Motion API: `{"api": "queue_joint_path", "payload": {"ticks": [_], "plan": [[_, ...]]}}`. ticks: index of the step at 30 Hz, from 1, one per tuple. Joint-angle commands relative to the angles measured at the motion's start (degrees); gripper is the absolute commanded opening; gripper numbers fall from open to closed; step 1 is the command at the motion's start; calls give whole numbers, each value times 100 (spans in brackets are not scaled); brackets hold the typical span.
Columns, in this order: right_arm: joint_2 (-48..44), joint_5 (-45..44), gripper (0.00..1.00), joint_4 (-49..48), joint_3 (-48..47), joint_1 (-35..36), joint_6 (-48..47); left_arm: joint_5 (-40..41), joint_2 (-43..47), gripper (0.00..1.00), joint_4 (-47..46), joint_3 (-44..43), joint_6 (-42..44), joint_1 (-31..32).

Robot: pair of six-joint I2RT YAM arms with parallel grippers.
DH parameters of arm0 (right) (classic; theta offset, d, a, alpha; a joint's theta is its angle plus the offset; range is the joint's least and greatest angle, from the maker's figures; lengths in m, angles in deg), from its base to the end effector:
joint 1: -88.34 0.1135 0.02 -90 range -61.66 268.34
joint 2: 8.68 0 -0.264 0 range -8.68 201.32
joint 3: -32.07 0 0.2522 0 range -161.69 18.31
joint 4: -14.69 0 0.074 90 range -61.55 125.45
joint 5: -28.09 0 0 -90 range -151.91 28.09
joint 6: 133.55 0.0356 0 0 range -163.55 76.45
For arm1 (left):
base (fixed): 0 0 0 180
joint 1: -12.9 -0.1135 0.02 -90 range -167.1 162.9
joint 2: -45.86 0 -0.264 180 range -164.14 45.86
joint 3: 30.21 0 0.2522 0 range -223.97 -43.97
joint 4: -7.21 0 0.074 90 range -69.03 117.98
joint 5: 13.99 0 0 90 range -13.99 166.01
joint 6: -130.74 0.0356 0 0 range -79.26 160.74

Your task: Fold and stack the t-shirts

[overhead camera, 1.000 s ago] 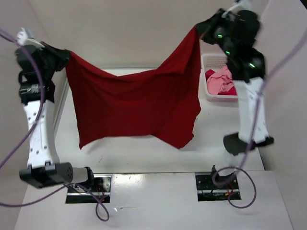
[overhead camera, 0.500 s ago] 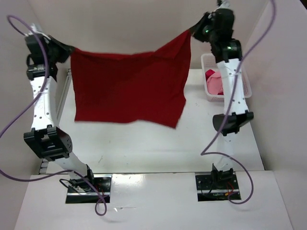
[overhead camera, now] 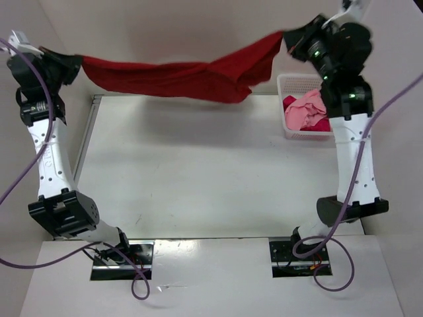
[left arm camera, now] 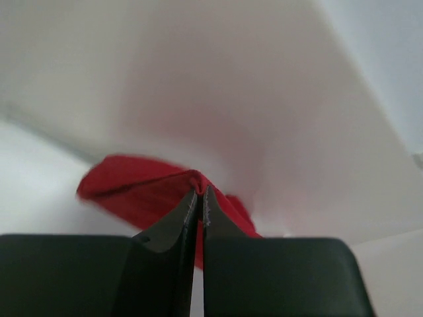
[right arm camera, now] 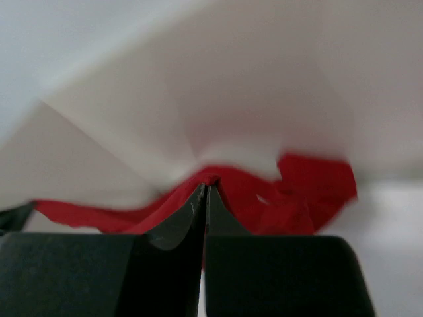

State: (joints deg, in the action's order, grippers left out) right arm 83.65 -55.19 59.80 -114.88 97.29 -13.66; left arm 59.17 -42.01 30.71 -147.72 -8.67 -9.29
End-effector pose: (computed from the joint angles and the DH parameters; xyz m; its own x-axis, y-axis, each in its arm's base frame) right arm 0.2805 0.0484 0.6010 0.0077 0.5022 -0.8647 -0.3141 0.8222 0.4747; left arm 0.3158 0.1177 0.5136 0.1364 -0.7293 -0.6704 0.0135 0.6781 -0.7349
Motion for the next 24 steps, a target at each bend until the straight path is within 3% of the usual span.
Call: {"api": "queue_joint_path", "payload": {"ticks": [1,8,11,15,19,24], "plan": [[-311,31,0,-103,2134,-25,-115,-39,340,7,-262,949,247,-30],[-2023,417,0,150,6325,-25,-115,602,1438,7,-43,4034,678,-30],[-2368,584,0,493,7050,-25,-54,725,1799,7,45,5300,748,-30],[-2737,1023,0,1388,7658,-25,86,840,2195,7,510,5935,1011,-144],[-2887,1199,0,1856,8097,299,341,1024,2573,7,1318,5936,1240,-145],[-3011,1183,0,2252,8283,511,483,901,2530,7,1601,5822,1109,-145]]}}
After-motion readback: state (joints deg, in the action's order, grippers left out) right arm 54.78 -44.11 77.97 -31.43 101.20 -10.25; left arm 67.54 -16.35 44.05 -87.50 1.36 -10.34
